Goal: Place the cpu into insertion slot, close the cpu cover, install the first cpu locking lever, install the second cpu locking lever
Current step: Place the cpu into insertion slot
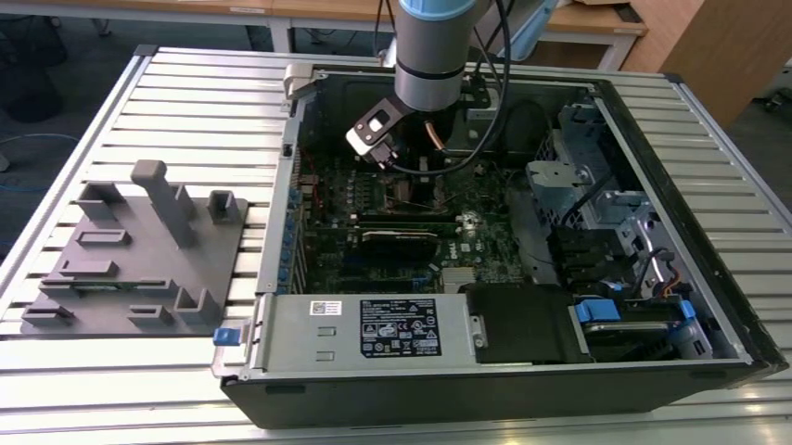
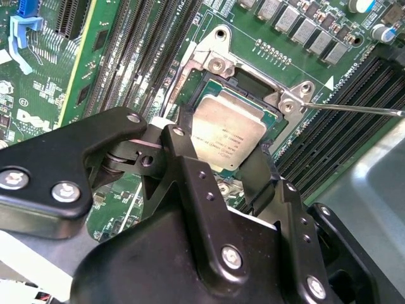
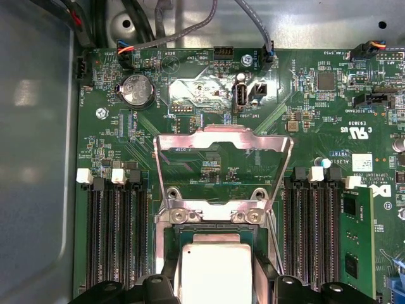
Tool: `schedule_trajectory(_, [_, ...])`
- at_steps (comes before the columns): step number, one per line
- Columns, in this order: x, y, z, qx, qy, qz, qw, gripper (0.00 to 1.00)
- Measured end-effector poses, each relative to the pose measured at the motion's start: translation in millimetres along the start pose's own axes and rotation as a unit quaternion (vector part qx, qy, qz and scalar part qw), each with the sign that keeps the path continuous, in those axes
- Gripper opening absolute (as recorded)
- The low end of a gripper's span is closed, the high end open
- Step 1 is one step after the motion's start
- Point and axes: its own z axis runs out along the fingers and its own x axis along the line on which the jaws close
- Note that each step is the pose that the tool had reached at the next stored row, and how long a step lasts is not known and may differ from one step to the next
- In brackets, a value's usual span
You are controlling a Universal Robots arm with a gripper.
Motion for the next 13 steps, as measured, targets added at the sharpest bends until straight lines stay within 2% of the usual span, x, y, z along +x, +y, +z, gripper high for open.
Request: schedule_trajectory(13, [0.0, 0.1, 0.4, -0.0001, -0.0001, 0.006, 1.0, 0.54])
